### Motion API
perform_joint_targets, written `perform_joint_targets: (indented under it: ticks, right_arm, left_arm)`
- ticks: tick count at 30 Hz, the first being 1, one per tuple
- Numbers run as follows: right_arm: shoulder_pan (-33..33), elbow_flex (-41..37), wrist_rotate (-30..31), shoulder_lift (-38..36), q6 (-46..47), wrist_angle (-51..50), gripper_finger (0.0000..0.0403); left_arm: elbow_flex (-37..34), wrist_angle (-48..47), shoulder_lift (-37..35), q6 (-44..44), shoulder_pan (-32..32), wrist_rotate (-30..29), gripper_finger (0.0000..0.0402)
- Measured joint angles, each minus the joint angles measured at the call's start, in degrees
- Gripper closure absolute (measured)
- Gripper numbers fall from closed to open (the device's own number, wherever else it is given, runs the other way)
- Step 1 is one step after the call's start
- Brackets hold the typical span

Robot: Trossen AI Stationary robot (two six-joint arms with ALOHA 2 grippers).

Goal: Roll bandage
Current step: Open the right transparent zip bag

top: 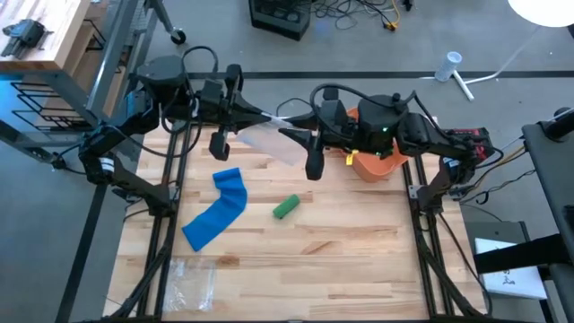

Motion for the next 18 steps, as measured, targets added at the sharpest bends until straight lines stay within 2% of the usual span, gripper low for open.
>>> perform_joint_targets:
  ticks: [9, 18]
  right_arm:
    - [0.02, 0.35, -0.01, -0.09, 0.02, -0.58, 0.0376]
    - [0.02, 0.39, -0.02, -0.29, 1.16, -4.21, 0.0360]
  left_arm:
    - [0.00, -0.36, -0.17, 0.00, 0.00, 0.02, 0.0401]
    - [0.00, -0.42, -1.08, 0.00, 0.00, 0.00, 0.0401]
